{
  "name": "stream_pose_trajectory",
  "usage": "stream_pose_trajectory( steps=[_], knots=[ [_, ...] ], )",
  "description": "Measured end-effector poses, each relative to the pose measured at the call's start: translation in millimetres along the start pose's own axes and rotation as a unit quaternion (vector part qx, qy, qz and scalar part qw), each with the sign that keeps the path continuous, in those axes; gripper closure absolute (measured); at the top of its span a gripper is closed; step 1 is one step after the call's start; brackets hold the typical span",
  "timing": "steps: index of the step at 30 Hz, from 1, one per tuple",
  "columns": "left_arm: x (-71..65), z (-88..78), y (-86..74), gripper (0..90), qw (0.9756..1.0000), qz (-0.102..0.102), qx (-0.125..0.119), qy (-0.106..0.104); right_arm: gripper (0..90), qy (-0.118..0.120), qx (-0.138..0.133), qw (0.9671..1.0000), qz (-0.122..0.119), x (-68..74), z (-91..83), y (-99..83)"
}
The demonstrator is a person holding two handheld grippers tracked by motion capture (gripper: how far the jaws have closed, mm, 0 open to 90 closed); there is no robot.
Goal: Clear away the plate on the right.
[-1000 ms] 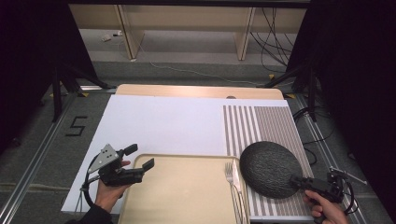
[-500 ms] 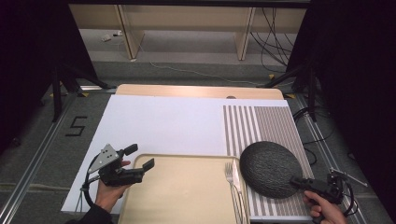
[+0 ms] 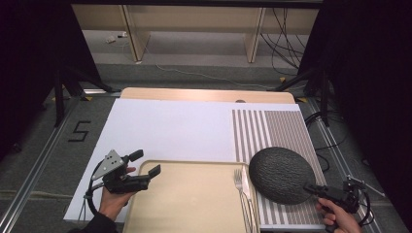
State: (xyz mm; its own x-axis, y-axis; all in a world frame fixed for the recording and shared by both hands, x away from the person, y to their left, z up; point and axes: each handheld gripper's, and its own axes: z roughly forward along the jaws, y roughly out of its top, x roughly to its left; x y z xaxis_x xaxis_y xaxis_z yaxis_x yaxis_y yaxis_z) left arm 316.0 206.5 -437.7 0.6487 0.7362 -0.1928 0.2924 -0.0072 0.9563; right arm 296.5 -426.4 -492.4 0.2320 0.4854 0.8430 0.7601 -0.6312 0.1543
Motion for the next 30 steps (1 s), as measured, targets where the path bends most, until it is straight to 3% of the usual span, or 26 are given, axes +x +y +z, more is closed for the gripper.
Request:
stream_pose_trajectory(
  steps=[1, 2, 3, 5, 8, 10, 13, 15, 17, 22, 24, 30],
  knots=[
    [-0.2, -0.2, 0.1, 12.1, 1.0000, 0.000, 0.000, -0.001, 82.9, 0.004, -0.002, 1.0000, 0.004, 0.1, -0.2, 0.0],
    [-0.1, 0.2, 0.0, 12.1, 1.0000, 0.000, -0.001, -0.001, 83.5, 0.007, 0.002, 0.9999, -0.010, -2.5, -1.7, -0.2],
    [-0.3, -0.1, 0.1, 12.1, 1.0000, -0.001, 0.000, 0.000, 83.6, 0.009, 0.003, 1.0000, 0.001, -0.4, -2.7, 0.5],
    [0.1, -0.2, 0.1, 12.0, 1.0000, -0.001, 0.001, 0.001, 83.8, 0.015, -0.011, 0.9998, 0.000, 0.0, -1.2, -0.3],
    [0.4, 0.4, 0.0, 12.0, 1.0000, -0.001, -0.003, -0.003, 84.8, 0.014, -0.004, 0.9999, 0.009, -0.8, -2.6, 0.3],
    [0.4, 0.3, 0.1, 12.0, 1.0000, 0.000, -0.002, -0.002, 86.2, 0.030, -0.019, 0.9993, 0.014, -2.0, -2.9, -0.4],
    [0.6, 0.4, 0.0, 12.0, 1.0000, 0.000, -0.003, -0.003, 86.5, 0.034, -0.027, 0.9990, 0.007, -0.7, -5.0, -0.9],
    [0.5, 0.3, 0.1, 12.1, 1.0000, -0.001, -0.003, -0.003, 86.7, 0.033, -0.030, 0.9989, 0.013, -1.1, -4.9, -1.0],
    [0.4, 0.2, 0.2, 12.0, 1.0000, 0.001, -0.002, -0.003, 86.9, 0.031, -0.035, 0.9989, -0.001, -4.0, -4.1, -1.5],
    [0.1, 0.4, 0.4, 12.0, 1.0000, -0.001, -0.002, 0.000, 87.2, 0.028, -0.035, 0.9988, 0.022, -0.8, -5.3, -1.3],
    [0.3, 0.4, 0.3, 12.0, 1.0000, 0.000, -0.002, -0.002, 87.2, 0.030, -0.040, 0.9987, 0.013, -1.0, -5.0, -1.1],
    [0.2, -0.5, 0.5, 12.0, 1.0000, -0.001, -0.001, 0.001, 87.2, 0.034, -0.047, 0.9982, 0.015, 0.0, -5.0, -1.6]
  ],
)
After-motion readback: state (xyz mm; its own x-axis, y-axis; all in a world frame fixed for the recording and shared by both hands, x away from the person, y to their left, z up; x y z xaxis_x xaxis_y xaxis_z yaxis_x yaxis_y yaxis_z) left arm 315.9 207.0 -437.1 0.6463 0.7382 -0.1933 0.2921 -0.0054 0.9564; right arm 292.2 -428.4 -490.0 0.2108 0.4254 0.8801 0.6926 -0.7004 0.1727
